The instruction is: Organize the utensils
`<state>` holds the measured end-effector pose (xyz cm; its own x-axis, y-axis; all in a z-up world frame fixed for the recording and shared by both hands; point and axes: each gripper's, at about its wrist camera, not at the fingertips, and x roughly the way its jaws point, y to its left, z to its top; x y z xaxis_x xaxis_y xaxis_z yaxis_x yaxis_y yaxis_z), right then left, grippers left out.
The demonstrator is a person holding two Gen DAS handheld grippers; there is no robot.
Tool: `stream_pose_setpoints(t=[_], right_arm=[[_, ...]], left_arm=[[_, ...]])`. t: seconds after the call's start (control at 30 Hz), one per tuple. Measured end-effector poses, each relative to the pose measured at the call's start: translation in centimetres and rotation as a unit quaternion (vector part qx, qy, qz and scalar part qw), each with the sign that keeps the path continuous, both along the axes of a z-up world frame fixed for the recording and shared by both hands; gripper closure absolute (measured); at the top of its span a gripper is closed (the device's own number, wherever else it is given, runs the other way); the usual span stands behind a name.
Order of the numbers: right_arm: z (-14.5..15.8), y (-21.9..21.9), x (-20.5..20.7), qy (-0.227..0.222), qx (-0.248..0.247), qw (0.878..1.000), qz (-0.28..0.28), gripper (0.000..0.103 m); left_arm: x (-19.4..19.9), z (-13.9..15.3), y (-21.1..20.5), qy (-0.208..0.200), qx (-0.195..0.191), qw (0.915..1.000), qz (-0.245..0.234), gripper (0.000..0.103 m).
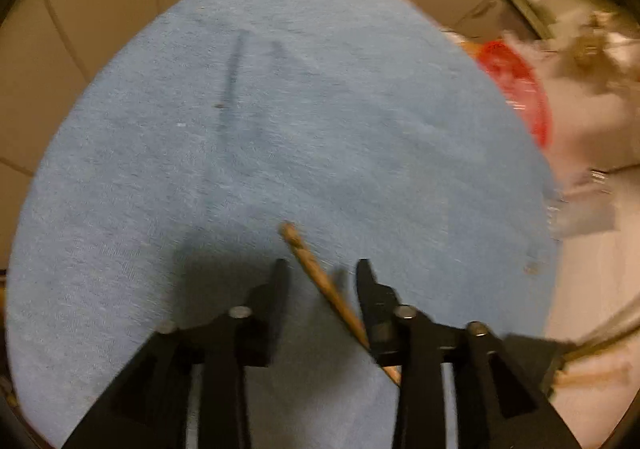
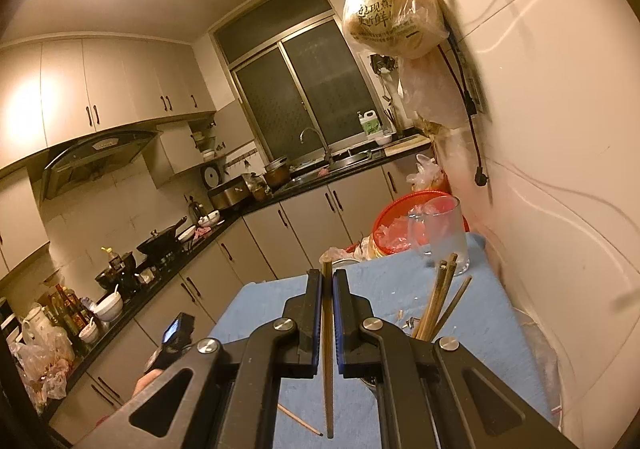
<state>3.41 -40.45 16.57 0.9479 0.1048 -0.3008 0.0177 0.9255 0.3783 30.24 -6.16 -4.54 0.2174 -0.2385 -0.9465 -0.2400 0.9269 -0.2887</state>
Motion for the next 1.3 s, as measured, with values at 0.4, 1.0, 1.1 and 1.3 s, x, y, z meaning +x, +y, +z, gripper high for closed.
stream_pose_setpoints(t=[0.4,1.0,1.1,1.3], right_arm=[[-0.3,-0.6,0.0,0.001,0.009,1.0,0.005,0.097],[0.7,0.1,-1.8,-0.011,-0.003,1.0,-0.021,0.097],[0.9,0.3,-2.1,-0.013,-0.007,1.0,-0.026,0.097],[1.4,0.3,-2.5,-0.019,-0.013,0.999,-0.036,0.097]], left_arm=[[1.2,-0.7,-4.6,-0.028,0.093,0.9946,-0.037,0.094],[-11.6,15.1,-5.7,-0.279,0.001,0.9471,-0.159,0.096],[-13.2,17.1,-5.6,-0.311,0.0,0.934,-0.175,0.096],[-14.2,19.5,-6.2,-0.34,-0.003,0.9204,-0.193,0.096]])
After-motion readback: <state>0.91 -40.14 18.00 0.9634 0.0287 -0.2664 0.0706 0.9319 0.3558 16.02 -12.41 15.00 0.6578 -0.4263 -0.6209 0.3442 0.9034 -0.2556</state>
